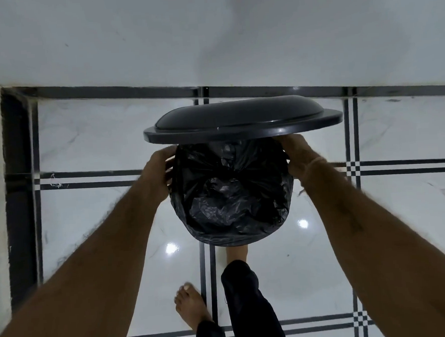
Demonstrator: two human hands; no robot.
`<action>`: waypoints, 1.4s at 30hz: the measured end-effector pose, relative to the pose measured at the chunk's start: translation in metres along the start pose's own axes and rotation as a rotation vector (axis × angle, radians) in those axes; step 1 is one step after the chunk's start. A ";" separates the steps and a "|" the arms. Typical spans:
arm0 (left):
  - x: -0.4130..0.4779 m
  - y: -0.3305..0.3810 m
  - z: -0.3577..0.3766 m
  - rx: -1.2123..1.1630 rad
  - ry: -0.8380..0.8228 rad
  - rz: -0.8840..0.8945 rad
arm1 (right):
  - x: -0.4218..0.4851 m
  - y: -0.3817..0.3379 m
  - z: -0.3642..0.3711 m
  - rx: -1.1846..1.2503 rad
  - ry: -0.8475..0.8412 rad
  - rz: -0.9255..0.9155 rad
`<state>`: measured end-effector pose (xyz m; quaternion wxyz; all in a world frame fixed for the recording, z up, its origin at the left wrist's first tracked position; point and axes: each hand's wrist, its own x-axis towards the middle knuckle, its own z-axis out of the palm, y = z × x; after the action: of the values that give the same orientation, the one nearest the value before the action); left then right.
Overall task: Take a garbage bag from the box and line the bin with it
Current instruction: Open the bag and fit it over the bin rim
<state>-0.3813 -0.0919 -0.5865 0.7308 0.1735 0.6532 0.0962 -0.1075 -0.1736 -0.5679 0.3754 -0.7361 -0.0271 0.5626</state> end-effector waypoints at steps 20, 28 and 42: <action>-0.035 -0.094 -0.016 -0.233 0.253 0.030 | -0.067 0.088 -0.026 0.254 0.372 0.109; -0.045 -0.145 -0.007 -0.558 0.074 -0.041 | -0.066 0.153 -0.025 0.736 0.307 0.314; -0.047 -0.148 -0.004 -0.612 0.042 -0.063 | -0.045 0.092 0.101 -1.208 -0.102 -0.233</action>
<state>-0.4041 -0.2448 -0.6000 0.7382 -0.0770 0.6138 0.2692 -0.2450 -0.2072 -0.5941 -0.0507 -0.7831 -0.4391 0.4374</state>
